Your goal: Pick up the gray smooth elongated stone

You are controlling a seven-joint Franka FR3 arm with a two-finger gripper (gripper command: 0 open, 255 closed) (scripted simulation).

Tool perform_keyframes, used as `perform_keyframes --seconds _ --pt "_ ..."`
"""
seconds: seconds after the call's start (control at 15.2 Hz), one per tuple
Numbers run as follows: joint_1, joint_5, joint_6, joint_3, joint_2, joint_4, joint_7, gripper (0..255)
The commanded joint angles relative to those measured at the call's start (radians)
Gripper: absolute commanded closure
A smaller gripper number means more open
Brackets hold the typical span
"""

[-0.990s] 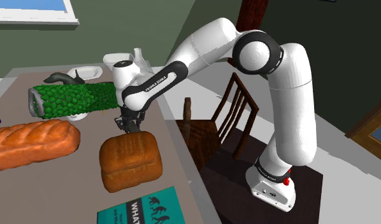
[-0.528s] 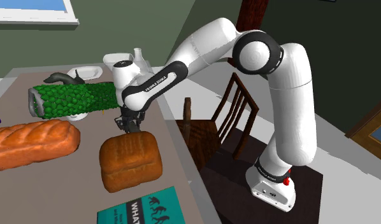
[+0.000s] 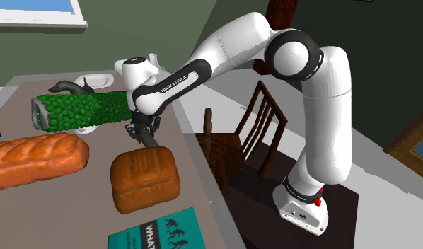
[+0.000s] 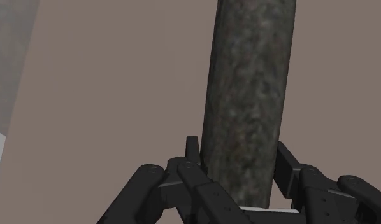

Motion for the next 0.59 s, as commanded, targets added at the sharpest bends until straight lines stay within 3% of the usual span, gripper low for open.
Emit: perform_keyframes --seconds 0.0,0.53 --pt "-0.003 0.007 -0.026 0.004 -0.015 0.011 -0.005 255" --pt "-0.009 0.023 -0.091 0.013 -0.055 0.039 -0.015 255"
